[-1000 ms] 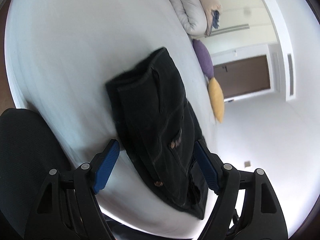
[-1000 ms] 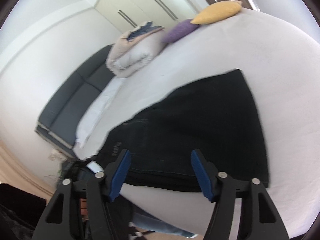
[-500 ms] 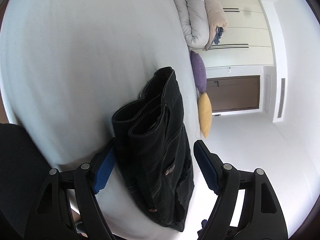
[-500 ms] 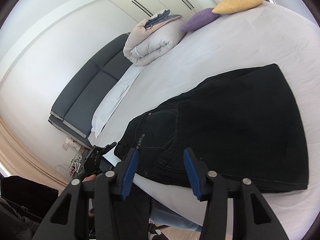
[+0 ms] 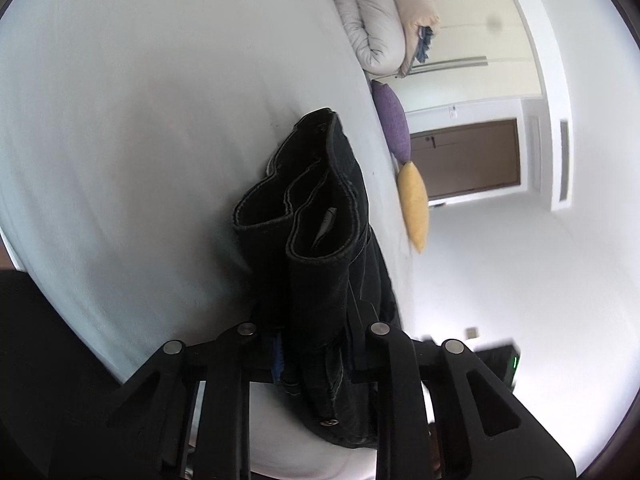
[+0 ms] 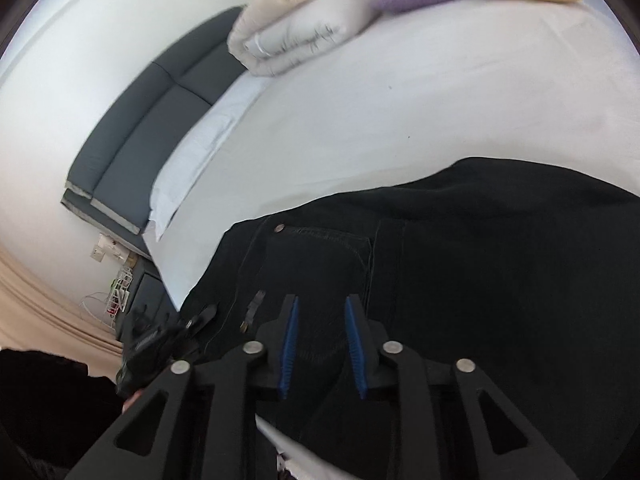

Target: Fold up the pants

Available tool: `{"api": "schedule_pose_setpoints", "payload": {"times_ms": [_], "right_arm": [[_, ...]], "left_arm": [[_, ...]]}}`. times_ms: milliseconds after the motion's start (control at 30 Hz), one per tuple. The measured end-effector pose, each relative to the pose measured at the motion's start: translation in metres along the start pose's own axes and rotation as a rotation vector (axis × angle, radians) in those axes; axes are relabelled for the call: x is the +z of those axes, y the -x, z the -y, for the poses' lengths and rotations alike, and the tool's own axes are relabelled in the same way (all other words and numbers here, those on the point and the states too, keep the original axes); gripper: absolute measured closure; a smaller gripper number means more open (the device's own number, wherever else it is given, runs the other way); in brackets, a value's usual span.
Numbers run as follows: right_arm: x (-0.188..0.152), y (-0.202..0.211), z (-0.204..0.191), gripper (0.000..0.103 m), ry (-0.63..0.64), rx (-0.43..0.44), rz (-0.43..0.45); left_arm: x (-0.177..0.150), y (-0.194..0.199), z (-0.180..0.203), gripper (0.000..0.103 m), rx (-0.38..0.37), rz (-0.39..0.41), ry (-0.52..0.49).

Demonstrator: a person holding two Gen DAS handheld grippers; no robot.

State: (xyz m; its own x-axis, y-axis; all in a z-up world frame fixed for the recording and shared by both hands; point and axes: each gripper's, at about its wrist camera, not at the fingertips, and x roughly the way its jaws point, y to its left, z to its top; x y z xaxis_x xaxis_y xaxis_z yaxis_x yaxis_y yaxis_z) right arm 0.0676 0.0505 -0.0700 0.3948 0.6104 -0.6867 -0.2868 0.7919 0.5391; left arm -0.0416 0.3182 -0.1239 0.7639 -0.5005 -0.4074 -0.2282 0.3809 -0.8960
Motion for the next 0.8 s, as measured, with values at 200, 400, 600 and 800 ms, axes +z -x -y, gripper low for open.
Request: {"api": "schedule_pose_setpoints", "payload": {"times_ms": [200, 400, 600, 800], "right_arm": [[0.014, -0.060, 0.038, 0.103, -0.109, -0.057, -0.122], [0.006, -0.068, 0.039, 0.103, -0.063, -0.084, -0.068], [0.004, -0.054, 0.056, 0.102, -0.162, 0.046, -0.011], [-0.006, 0.004, 0.062, 0.028, -0.197, 0.167, 0.137]], "left_arm": [[-0.004, 0.001, 0.029, 0.087, 0.071, 0.026, -0.150], [-0.006, -0.001, 0.050, 0.089, 0.107, 0.040, -0.210], [-0.009, -0.004, 0.109, 0.089, 0.132, 0.058, -0.377], [-0.048, -0.027, 0.201, 0.089, 0.132, 0.041, -0.704]]}}
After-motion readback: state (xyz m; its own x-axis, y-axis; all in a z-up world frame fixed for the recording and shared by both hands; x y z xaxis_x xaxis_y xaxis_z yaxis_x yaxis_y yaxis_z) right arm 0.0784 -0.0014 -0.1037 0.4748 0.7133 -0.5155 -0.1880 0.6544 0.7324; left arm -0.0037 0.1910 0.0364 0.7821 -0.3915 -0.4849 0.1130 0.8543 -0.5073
